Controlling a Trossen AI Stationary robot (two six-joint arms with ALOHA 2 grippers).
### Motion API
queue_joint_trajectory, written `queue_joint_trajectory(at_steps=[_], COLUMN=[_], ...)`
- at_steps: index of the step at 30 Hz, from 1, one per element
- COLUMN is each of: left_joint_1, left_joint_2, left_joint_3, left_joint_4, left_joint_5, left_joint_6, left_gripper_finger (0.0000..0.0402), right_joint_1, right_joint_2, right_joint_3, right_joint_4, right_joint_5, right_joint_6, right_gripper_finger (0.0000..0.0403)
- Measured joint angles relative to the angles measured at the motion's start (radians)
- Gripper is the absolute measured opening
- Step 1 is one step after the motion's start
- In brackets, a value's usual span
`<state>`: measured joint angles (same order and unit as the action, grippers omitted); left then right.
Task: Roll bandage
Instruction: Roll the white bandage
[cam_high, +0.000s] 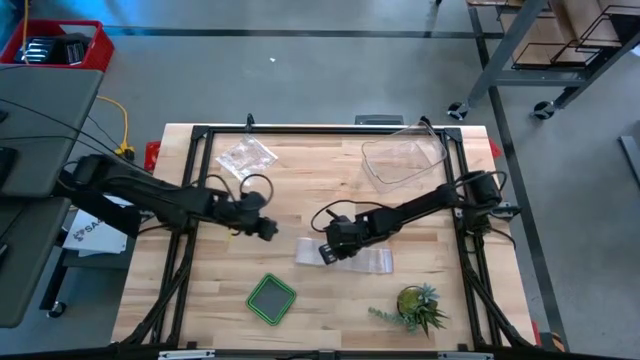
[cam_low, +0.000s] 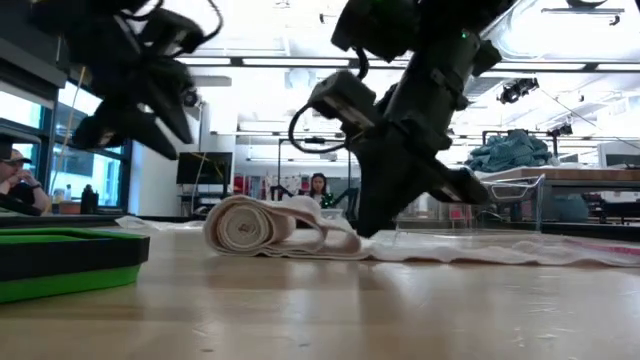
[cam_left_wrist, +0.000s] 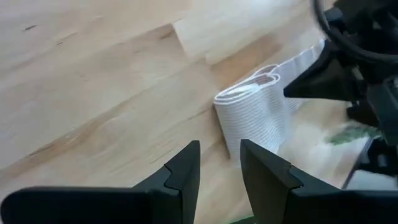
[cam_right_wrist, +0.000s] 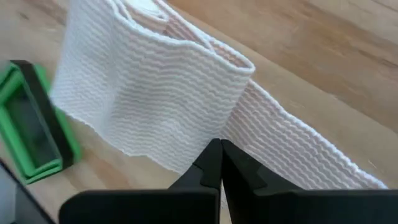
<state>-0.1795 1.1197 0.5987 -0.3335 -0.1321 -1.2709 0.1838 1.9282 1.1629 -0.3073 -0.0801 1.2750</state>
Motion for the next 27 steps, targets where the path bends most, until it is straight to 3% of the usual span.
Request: queue_joint_trajectory(at_steps=[5,10,16,23,27], left_joint_1=[-0.001,-0.035,-0.046,-0.091,-0.118], left_joint_2=[-0.089,-0.031,0.113,0.143,0.132], left_joint_3=[-0.102,-0.121,-0.122,-0.125,-0.142], left_joint_4=[0.185,0.391,0.407,0.375,0.383], left_joint_5=[-0.008,0.001,0.043,0.038,-0.009], left_joint_6=[-0.067,-0.056,-0.155,-0.219,-0.268], left_gripper_finger=[0.0109,0.0105,0.0098,0.0097,0.0097], right_joint_1=[-0.007,-0.027,-0.035,0.072,0.123], right_joint_2=[-0.004,-0.056,-0.180,-0.202,-0.235], right_joint_3=[0.000,0.000,0.000,-0.001,-0.065], right_joint_4=[0.005,-0.085,-0.326,-0.639,-0.634], right_joint_5=[-0.008,0.046,0.091,0.025,-0.002], right_joint_6=[0.005,0.006,0.003,0.029,0.102], right_gripper_finger=[0.0000,0.0000,0.0000,0.0000,0.0000])
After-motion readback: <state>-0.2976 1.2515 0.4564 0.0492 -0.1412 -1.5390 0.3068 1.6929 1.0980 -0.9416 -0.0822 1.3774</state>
